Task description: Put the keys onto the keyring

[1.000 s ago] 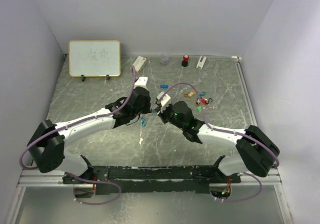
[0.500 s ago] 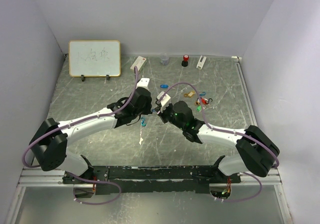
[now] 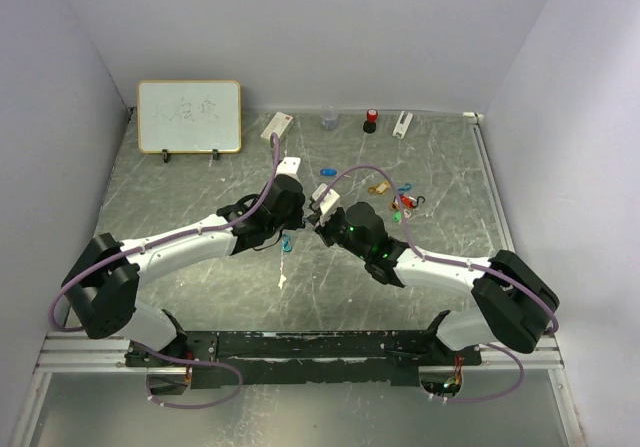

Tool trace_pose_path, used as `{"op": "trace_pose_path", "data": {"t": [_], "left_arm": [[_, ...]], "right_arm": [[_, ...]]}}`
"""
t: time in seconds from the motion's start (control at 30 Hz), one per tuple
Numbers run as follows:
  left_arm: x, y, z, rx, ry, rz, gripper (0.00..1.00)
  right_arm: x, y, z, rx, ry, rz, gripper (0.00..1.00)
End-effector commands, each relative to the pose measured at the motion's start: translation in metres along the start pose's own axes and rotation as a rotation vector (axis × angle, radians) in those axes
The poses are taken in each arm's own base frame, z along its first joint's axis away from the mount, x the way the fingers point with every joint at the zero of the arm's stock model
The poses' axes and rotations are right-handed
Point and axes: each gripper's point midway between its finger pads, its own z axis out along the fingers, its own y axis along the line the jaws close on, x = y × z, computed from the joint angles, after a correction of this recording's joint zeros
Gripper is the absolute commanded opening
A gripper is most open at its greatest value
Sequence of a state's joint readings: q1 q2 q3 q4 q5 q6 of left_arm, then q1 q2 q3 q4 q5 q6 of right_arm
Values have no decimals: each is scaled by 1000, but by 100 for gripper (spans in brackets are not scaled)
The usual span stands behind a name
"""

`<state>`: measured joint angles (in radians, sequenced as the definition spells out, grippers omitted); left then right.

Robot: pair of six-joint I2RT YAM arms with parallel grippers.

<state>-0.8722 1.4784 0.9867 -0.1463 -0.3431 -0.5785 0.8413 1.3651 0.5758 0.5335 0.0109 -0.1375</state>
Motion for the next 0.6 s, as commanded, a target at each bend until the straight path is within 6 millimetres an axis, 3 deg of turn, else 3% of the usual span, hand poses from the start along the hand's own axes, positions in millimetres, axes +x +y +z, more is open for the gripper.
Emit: {"op": "trace_pose_path", "data": {"t": [0.0,0.57], "left_arm": [[-20,-12,0,36,-46,-6,7],[-25,-15,1,38,-61,-6,7]], "right_arm": [[-7,4,1,-13,-33,-21,0],[-3,12,2,-55,-23,-38,0]]}}
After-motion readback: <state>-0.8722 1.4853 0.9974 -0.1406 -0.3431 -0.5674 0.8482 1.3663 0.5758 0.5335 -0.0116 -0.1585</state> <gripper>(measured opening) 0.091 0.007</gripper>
